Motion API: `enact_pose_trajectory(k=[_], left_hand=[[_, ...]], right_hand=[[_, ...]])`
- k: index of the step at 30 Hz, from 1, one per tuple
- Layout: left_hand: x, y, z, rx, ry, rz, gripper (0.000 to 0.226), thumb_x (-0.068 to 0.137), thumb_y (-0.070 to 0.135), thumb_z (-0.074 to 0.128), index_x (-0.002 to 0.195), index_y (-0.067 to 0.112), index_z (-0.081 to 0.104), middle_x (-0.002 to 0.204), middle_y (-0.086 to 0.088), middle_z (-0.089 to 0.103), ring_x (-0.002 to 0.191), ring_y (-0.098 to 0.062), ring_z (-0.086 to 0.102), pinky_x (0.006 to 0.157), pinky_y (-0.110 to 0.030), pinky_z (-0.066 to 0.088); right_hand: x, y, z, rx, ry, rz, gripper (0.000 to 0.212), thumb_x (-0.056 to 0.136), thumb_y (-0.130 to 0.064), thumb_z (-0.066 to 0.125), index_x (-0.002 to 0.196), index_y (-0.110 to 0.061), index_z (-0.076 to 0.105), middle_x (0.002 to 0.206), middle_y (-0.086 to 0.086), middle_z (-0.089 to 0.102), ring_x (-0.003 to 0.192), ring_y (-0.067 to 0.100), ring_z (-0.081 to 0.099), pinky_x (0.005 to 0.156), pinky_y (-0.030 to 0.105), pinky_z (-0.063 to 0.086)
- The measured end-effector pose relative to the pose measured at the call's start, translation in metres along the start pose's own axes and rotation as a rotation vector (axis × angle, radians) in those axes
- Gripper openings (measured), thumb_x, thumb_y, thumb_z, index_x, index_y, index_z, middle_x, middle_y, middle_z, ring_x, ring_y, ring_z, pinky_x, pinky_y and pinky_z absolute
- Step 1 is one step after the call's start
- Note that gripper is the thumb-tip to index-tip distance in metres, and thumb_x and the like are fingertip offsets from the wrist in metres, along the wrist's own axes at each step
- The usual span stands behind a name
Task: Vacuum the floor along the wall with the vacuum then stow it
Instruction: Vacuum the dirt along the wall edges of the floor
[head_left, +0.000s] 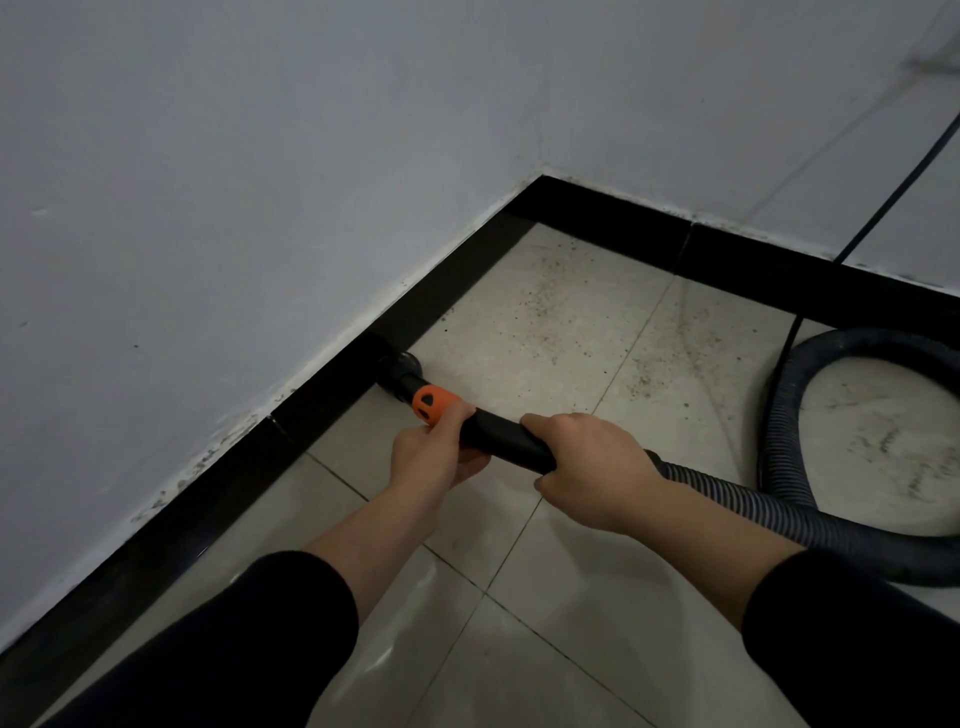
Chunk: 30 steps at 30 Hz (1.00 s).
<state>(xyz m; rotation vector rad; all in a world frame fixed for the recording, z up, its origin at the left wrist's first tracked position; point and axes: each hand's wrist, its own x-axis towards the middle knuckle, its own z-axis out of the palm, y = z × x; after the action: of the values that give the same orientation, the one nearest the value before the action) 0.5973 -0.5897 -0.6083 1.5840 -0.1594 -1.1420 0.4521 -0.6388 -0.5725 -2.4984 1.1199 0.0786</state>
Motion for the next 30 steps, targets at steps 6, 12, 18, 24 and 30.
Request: enact_pose_trajectory(k=[6,12,18,24,30], left_hand=[[0.007,0.005,0.006,0.013,-0.031,0.011,0.024,0.088,0.024,0.066,0.096,0.002,0.065,0.095,-0.018,0.072,0.089,-0.024,0.071,0.069,-0.027,0.059],[0.002,-0.001,0.015,0.015,-0.047,0.017,0.021,0.088,0.025,0.065,0.092,0.003,0.065,0.091,-0.016,0.072,0.087,-0.023,0.072,0.068,-0.026,0.058],[-0.012,-0.006,0.029,0.034,-0.048,-0.009,0.021,0.088,0.026,0.067,0.091,0.005,0.064,0.090,-0.015,0.072,0.083,-0.022,0.072,0.070,-0.025,0.059],[-0.027,-0.011,0.035,0.023,-0.077,-0.047,0.022,0.088,0.024,0.067,0.094,0.004,0.063,0.090,-0.015,0.072,0.078,-0.020,0.073,0.071,-0.025,0.060],[-0.037,-0.015,0.037,0.023,-0.113,-0.057,0.025,0.087,0.023,0.068,0.099,0.002,0.062,0.091,-0.016,0.072,0.074,-0.019,0.073,0.069,-0.025,0.060]], right_hand=[[0.003,0.002,0.000,-0.017,0.049,0.015,0.019,0.082,-0.016,0.056,0.094,-0.022,0.042,0.074,-0.004,0.043,0.076,0.023,0.051,0.061,0.030,0.036],[-0.005,0.010,-0.002,-0.016,0.041,0.022,0.018,0.082,-0.017,0.056,0.095,-0.022,0.045,0.075,-0.004,0.048,0.074,0.022,0.052,0.056,0.029,0.033],[-0.022,0.022,-0.009,-0.004,0.021,0.055,0.018,0.081,-0.016,0.056,0.095,-0.022,0.049,0.073,-0.003,0.050,0.072,0.022,0.053,0.053,0.029,0.034],[-0.037,0.029,-0.013,0.015,-0.005,0.087,0.020,0.078,-0.014,0.057,0.096,-0.022,0.054,0.077,0.001,0.057,0.071,0.022,0.057,0.058,0.032,0.044],[-0.049,0.030,-0.018,-0.006,-0.029,0.103,0.021,0.076,-0.015,0.058,0.097,-0.022,0.056,0.075,0.001,0.057,0.068,0.020,0.057,0.057,0.031,0.045]])
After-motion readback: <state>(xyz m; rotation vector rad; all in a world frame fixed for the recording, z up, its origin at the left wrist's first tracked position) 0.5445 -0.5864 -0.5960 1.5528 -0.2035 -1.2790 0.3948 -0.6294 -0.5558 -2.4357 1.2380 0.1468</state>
